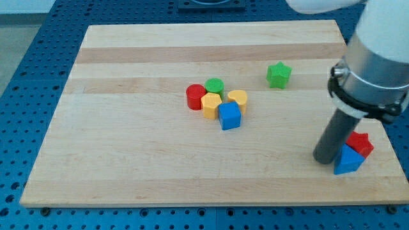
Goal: Push green star close to the red star
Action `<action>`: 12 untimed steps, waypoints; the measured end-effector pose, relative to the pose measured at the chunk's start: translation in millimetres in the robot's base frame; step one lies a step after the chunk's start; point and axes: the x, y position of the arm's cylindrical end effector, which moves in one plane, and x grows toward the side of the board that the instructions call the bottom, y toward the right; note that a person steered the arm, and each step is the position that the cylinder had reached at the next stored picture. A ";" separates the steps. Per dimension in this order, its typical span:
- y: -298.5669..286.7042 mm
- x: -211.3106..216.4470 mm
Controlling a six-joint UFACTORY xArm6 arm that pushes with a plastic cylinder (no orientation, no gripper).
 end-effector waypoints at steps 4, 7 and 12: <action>65.1 -237.8; -18.8 -226.8; -69.4 -188.1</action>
